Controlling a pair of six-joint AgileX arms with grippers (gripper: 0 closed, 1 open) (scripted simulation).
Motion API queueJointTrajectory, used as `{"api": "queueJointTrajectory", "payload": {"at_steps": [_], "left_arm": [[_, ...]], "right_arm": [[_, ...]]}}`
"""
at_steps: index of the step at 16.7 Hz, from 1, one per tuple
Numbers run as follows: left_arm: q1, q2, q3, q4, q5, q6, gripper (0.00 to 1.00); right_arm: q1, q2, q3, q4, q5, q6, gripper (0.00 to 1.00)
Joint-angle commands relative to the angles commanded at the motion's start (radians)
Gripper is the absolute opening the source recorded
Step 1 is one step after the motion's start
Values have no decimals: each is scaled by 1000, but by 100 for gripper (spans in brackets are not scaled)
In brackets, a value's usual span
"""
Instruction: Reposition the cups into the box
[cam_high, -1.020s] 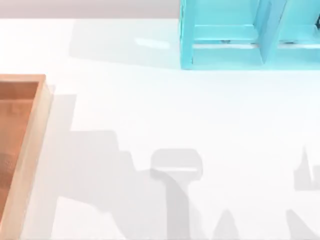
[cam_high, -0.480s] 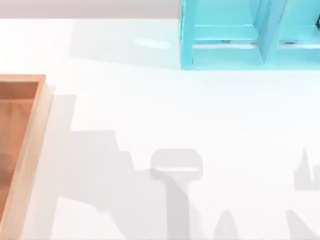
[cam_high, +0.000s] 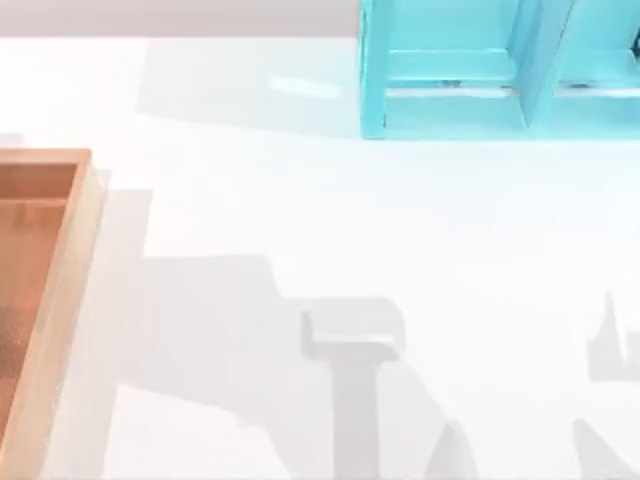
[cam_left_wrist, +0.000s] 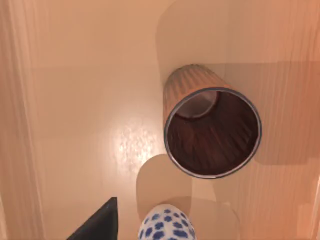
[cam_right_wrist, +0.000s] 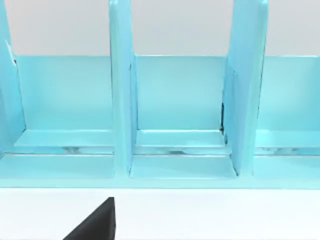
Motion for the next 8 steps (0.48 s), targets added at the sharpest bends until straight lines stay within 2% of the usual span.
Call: {"api": "queueJointTrajectory", "payload": {"at_steps": [5, 8], "left_arm": [[-3, 7, 222, -209, -1, -4, 100], [-4, 8, 269, -254, -1, -6, 100]], "right_arm": [[0, 0, 0, 0, 0, 0, 100], [0, 0, 0, 0, 0, 0, 100]]}}
